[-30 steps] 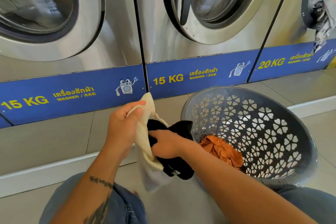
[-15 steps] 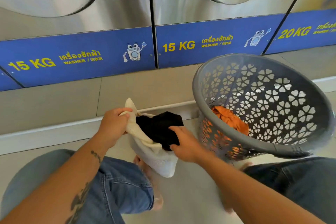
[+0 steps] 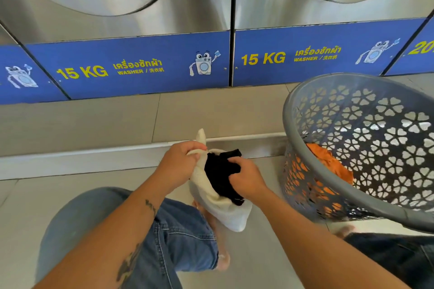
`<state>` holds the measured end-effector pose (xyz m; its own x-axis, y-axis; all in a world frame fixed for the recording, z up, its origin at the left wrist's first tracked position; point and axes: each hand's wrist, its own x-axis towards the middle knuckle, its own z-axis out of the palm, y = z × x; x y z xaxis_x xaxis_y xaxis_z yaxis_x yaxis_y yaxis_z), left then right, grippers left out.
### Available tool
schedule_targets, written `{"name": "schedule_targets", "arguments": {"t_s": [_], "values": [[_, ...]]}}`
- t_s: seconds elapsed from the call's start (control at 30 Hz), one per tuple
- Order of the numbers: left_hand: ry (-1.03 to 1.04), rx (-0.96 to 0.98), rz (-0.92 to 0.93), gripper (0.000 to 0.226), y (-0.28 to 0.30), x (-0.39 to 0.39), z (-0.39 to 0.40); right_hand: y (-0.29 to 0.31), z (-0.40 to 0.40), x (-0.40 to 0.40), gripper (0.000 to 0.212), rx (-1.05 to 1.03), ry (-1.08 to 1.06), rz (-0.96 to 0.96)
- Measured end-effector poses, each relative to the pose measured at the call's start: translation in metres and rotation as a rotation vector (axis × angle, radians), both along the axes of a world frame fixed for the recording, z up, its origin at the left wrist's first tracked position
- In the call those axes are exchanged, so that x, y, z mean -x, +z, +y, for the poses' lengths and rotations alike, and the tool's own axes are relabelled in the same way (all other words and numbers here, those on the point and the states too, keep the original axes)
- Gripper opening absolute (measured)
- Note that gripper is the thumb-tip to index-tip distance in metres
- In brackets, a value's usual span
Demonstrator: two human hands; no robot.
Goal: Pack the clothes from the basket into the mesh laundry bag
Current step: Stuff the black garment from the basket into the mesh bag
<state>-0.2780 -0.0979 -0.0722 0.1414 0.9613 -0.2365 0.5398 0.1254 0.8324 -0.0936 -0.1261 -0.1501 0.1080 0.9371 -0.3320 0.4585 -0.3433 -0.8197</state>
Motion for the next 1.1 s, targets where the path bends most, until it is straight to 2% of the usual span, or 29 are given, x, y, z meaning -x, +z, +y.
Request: {"name": "schedule_targets", "arguments": {"t_s": [0.1,0.17,0.23,0.33,0.43,0.6,0.77,0.87,1.1], "values": [[-0.02,-0.017,-0.104,0.039,0.003,-0.008,0.002,0.008,0.001,0.012,0.057,-0.127,0.168,0.115],[-0.054,0.002,-0.197,0.042,0.006,-0.012,0.0,0.005,0.0,0.016,0.042,-0.116,0.341,0.132],[-0.083,0.019,-0.246,0.043,0.007,-0.014,0.0,-0.004,0.0,0.017,0.034,0.016,0.475,0.053],[-0.091,0.025,-0.263,0.043,0.005,-0.016,-0.001,-0.027,0.005,0.014,0.052,0.282,0.572,-0.148],[0.006,-0.019,-0.185,0.041,0.001,-0.017,0.003,-0.038,0.012,0.017,0.063,0.446,0.529,-0.216],[0.179,-0.121,-0.035,0.038,-0.007,-0.013,0.016,-0.02,0.022,0.012,0.07,0.493,0.509,-0.288],[0.161,-0.18,0.03,0.037,-0.012,-0.021,0.021,0.012,0.01,-0.032,0.062,0.346,0.403,-0.525],[0.101,-0.203,0.02,0.036,-0.011,-0.028,0.021,0.026,-0.007,-0.046,0.054,0.254,0.346,-0.595],[0.009,-0.18,0.066,0.032,-0.01,-0.035,0.018,0.02,-0.029,-0.053,0.039,0.17,0.3,-0.829]]}}
